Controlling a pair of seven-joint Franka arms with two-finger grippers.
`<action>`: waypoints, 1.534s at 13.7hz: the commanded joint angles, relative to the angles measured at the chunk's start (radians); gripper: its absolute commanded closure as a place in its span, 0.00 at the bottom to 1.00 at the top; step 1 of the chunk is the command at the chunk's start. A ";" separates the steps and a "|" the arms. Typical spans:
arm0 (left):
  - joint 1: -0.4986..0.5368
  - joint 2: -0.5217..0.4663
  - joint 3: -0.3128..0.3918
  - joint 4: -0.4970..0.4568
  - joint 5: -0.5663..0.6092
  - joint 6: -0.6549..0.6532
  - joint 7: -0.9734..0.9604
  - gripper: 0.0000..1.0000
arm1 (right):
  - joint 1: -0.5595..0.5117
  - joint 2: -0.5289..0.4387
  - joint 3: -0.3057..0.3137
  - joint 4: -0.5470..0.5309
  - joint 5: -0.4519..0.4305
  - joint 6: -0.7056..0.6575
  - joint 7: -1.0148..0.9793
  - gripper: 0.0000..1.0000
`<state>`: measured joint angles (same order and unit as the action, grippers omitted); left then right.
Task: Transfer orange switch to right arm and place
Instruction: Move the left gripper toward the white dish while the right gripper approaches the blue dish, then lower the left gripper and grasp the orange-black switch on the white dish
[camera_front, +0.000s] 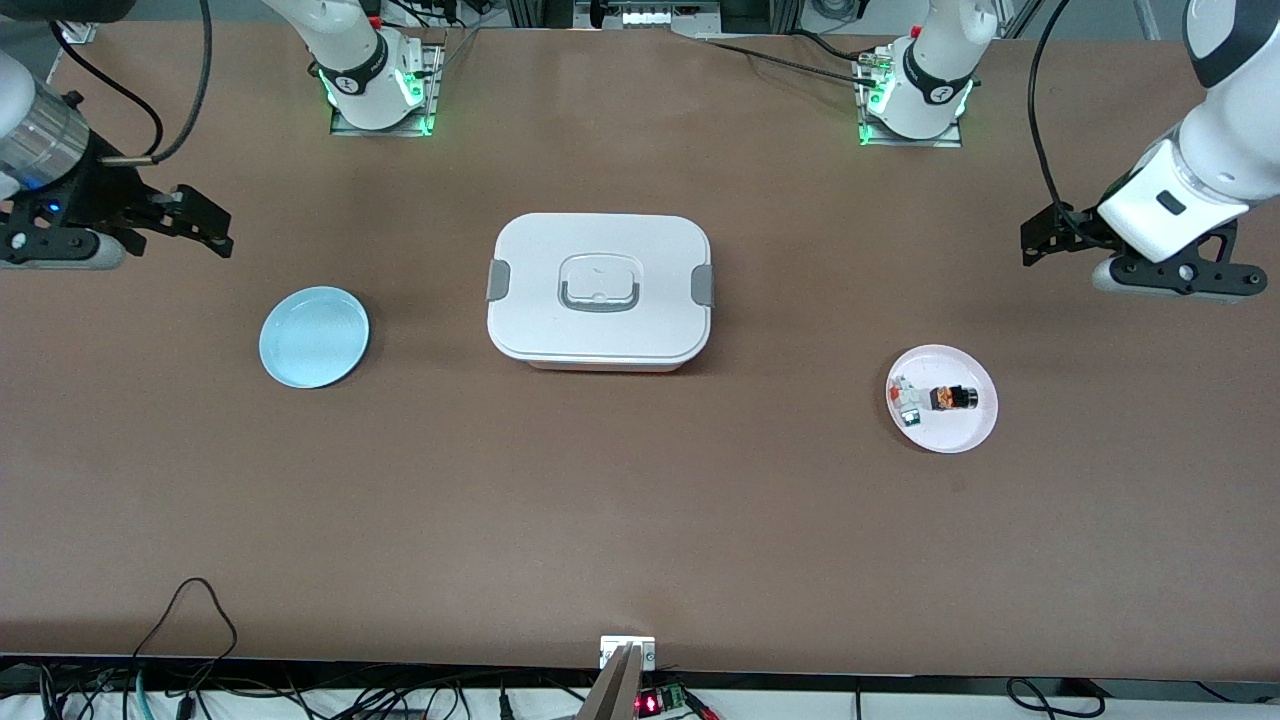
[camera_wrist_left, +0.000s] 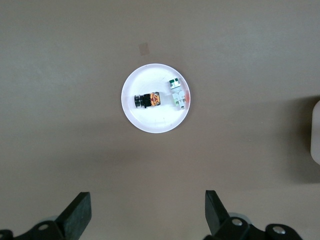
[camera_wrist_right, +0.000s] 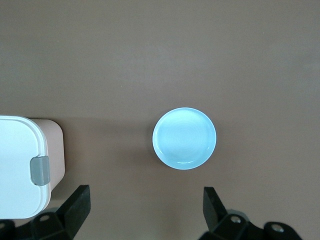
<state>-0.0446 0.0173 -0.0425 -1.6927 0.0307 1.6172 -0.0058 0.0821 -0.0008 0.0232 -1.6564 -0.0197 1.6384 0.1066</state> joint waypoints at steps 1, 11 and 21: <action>0.012 0.039 0.001 0.047 -0.023 -0.048 0.000 0.00 | 0.013 0.018 -0.002 -0.010 0.007 -0.008 -0.013 0.00; 0.040 0.254 0.003 0.033 -0.023 -0.011 0.004 0.01 | 0.024 0.122 0.003 -0.008 0.090 0.018 -0.016 0.00; 0.038 0.383 -0.005 -0.412 -0.018 0.929 -0.005 0.01 | 0.038 0.171 0.003 -0.002 0.095 0.073 -0.022 0.00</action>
<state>-0.0091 0.3814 -0.0451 -2.0757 0.0169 2.4622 -0.0074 0.1176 0.1500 0.0266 -1.6675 0.0613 1.6947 0.0993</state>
